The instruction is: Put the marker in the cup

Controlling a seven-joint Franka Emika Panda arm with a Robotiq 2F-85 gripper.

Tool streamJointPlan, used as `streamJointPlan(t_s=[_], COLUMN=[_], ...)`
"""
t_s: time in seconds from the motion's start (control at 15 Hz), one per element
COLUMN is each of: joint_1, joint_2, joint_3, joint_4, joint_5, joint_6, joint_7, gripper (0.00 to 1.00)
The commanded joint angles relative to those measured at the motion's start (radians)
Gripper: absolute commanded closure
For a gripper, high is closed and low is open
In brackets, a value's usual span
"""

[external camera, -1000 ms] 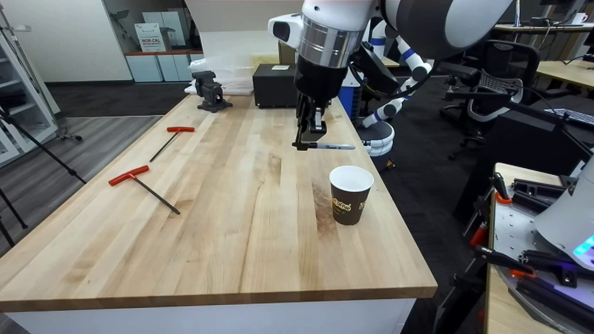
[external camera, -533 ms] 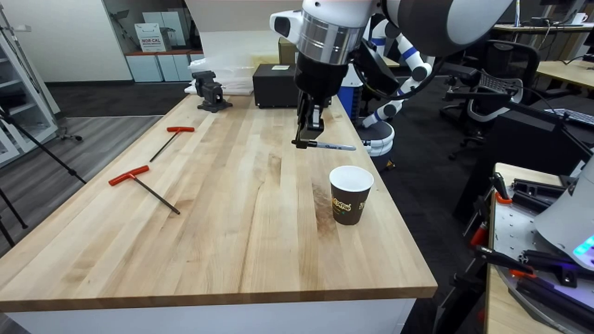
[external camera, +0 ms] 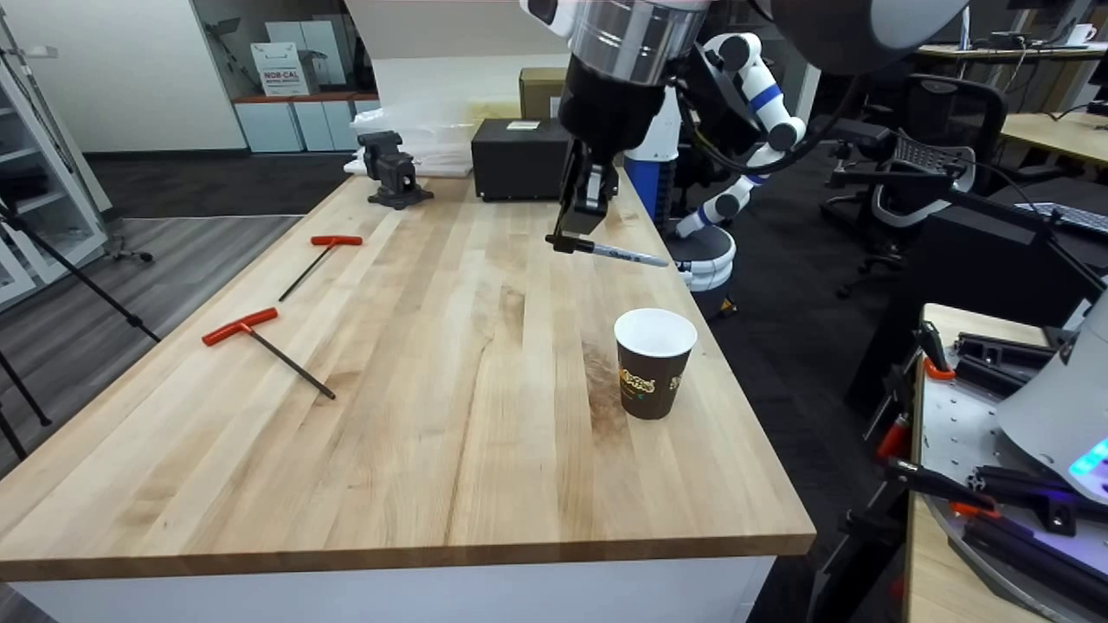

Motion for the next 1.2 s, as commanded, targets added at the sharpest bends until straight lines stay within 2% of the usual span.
streamJointPlan(t_s=[0.0, 0.67, 1.13], joint_1=[-0.006, -0.007, -0.01], joint_2=[-0.083, -0.099, -0.075], joint_3=[0.005, 0.036, 0.044], joint_4=[-0.068, -0.106, -0.117], joint_5=[-0.007, -0.001, -0.018], joint_6=[0.005, -0.001, 0.04], joint_7=[0.058, 0.18, 0.234], gripper=[0.95, 0.95, 0.95])
